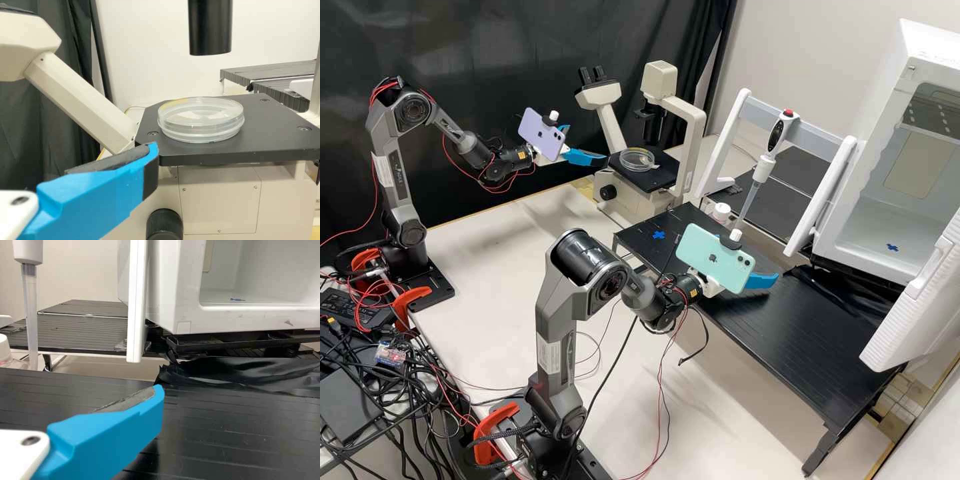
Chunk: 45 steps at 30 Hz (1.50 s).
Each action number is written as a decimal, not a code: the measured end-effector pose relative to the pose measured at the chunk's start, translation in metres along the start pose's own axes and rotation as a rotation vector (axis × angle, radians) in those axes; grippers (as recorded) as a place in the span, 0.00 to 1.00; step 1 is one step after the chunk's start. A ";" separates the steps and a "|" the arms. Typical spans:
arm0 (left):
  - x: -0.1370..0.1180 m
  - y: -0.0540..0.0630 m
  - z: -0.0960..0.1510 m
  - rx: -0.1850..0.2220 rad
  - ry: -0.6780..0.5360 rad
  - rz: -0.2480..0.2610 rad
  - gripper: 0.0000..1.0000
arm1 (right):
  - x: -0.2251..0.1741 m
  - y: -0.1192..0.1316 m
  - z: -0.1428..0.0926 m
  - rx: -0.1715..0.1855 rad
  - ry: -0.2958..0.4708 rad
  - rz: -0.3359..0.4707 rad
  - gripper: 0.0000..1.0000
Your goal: Move the petri dish to the bench
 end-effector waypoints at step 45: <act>0.000 0.000 0.000 0.000 0.000 0.000 1.00 | 0.012 -0.131 -0.208 -0.256 0.490 -0.232 1.00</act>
